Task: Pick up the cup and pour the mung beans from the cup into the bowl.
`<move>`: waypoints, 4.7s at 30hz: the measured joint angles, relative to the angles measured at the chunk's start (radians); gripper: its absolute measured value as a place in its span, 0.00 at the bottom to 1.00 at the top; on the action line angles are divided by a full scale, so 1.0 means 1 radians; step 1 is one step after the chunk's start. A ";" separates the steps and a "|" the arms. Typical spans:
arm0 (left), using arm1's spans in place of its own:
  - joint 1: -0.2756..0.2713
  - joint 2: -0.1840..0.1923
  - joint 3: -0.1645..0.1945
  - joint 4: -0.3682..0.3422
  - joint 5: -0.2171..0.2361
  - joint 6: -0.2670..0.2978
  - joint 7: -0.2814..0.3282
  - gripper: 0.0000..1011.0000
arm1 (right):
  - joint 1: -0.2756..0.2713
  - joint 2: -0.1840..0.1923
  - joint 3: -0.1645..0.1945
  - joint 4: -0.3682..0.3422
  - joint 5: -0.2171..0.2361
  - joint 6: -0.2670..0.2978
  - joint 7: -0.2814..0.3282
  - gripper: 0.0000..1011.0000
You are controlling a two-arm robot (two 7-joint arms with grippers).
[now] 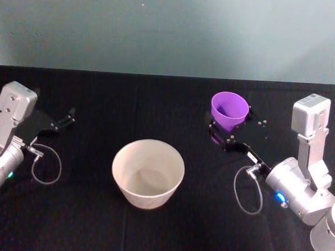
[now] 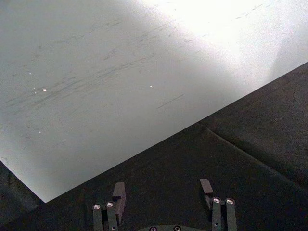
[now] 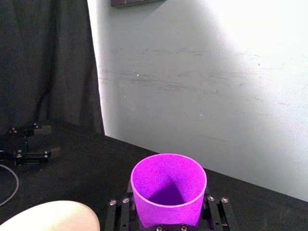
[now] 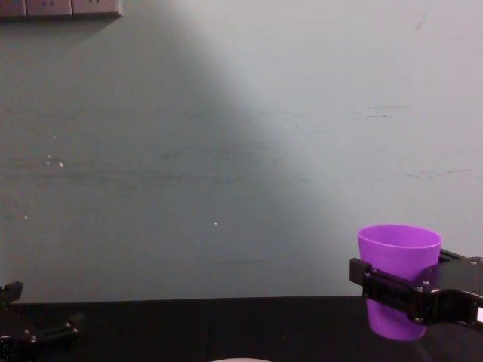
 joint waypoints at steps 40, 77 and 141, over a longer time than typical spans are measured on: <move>0.000 0.000 0.000 0.000 0.000 0.000 0.000 0.99 | 0.042 0.028 -0.064 -0.022 -0.174 0.018 0.011 0.72; 0.000 0.000 0.000 0.000 0.000 0.000 0.000 0.99 | 0.196 0.084 -0.327 -0.102 -0.834 0.230 0.059 0.72; 0.000 0.000 0.000 0.000 0.000 0.000 0.000 0.99 | 0.234 0.115 -0.462 -0.157 -1.279 0.228 0.136 0.72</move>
